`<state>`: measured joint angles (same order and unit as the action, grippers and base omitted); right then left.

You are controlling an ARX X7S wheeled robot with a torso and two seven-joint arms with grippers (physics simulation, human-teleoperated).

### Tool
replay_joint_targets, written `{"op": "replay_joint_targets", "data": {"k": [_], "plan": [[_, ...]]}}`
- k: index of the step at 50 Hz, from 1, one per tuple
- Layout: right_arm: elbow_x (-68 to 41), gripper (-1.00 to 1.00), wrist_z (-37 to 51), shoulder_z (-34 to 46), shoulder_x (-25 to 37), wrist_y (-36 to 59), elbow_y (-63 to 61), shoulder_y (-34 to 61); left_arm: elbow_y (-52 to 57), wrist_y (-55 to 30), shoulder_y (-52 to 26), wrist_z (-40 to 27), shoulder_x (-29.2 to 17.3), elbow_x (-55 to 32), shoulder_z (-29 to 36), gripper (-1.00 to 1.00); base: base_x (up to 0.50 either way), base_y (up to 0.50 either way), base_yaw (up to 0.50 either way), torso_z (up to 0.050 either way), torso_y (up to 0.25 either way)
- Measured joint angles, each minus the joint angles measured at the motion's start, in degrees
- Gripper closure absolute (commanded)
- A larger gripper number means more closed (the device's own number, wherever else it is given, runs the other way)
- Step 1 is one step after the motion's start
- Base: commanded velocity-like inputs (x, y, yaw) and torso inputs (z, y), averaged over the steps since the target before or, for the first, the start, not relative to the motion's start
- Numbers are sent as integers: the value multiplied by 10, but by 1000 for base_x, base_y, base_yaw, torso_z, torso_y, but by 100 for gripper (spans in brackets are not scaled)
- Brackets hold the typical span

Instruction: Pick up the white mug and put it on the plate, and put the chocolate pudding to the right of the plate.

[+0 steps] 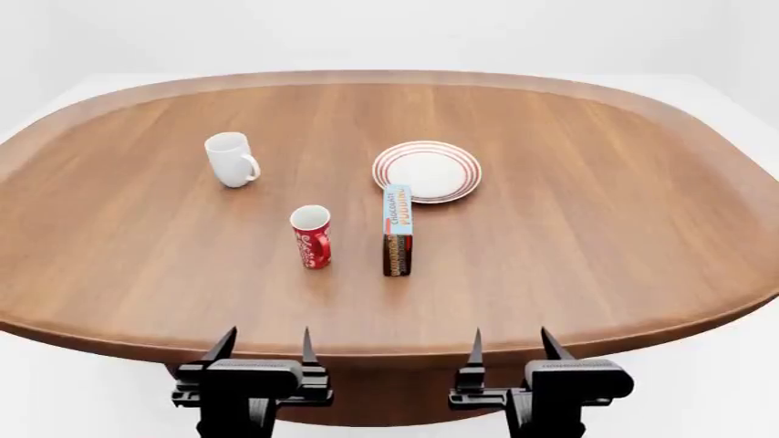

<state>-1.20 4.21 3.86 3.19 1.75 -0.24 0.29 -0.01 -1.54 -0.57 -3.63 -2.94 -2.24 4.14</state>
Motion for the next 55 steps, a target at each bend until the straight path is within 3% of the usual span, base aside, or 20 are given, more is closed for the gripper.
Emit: {"op": "replay_joint_targets", "data": {"k": [11, 25, 34, 43, 55], "plan": [[-5, -100, 15, 7, 10, 2, -9, -3, 21, -7, 0, -23, -11, 3, 12, -100, 0, 0, 0, 0, 0], [-13, -100, 59, -60, 51, 43, -280, -20, 326, -83, 12, -80, -51, 40, -47, -100, 0, 0, 0, 0, 0], [-20, -100, 85, -125, 78, 51, -421, -11, 455, -94, 10, -110, -72, 72, -88, -100, 0, 0, 0, 0, 0], [-41, -100, 101, -184, 96, 37, -506, -3, 521, -95, 7, -138, -81, 77, -136, -100, 59, 0, 0, 0, 0], [-58, -100, 106, -211, 108, -5, -554, -3, 557, -103, 1, -158, -88, 63, -183, -100, 500, -70, 0, 0, 0]]}}
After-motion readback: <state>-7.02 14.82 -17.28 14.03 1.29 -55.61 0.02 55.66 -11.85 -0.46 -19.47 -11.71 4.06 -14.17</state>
